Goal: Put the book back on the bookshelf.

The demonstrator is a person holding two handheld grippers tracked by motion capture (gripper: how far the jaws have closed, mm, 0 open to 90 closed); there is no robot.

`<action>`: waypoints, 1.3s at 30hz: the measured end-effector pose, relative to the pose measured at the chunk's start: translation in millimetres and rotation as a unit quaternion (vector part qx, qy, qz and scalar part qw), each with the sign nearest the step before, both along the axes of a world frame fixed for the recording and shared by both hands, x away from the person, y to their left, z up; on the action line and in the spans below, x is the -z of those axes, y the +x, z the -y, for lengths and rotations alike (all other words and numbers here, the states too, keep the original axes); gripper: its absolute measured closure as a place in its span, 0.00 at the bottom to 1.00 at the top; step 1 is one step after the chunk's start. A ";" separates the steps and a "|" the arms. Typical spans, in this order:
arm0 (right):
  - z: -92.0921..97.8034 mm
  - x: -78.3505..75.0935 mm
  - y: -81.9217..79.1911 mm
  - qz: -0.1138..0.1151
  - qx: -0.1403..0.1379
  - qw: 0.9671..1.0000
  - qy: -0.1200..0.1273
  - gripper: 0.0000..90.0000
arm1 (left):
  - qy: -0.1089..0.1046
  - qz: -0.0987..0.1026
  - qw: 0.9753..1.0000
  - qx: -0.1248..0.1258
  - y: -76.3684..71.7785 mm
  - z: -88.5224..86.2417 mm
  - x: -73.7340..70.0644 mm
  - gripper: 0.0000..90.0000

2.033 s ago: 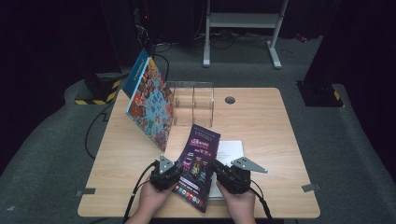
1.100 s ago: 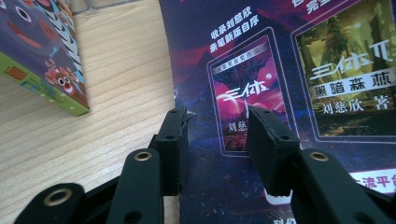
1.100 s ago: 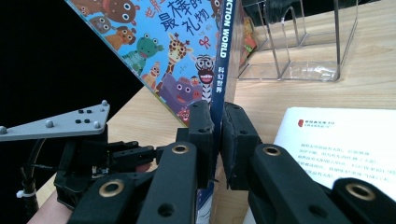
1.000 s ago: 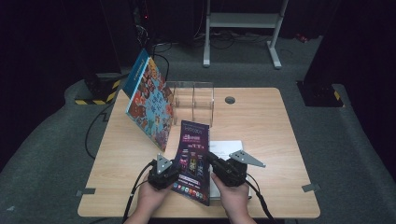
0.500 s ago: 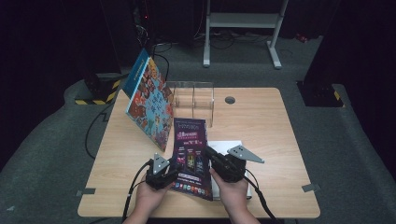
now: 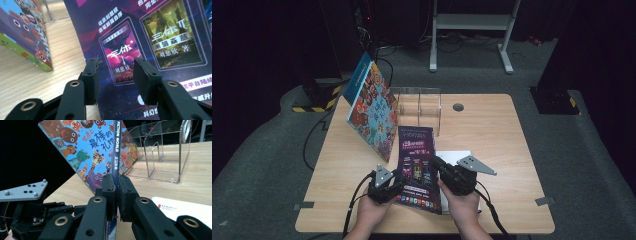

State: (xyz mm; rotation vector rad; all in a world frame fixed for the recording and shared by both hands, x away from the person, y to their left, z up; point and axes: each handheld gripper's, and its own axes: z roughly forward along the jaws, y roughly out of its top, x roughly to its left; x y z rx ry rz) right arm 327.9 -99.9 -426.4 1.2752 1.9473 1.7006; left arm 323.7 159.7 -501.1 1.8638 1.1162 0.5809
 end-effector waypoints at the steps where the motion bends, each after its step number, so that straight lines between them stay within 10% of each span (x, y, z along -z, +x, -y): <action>1: 0.0 0.0 0.0 0.000 0.000 1.000 0.000 0.94 | 0.000 0.000 1.000 0.000 0.0 0.0 0.0 0.63; 39: 40.1 -29.4 8.9 0.059 0.059 0.996 0.014 0.95 | 0.011 0.016 1.000 0.005 -7.1 6.2 -6.9 0.61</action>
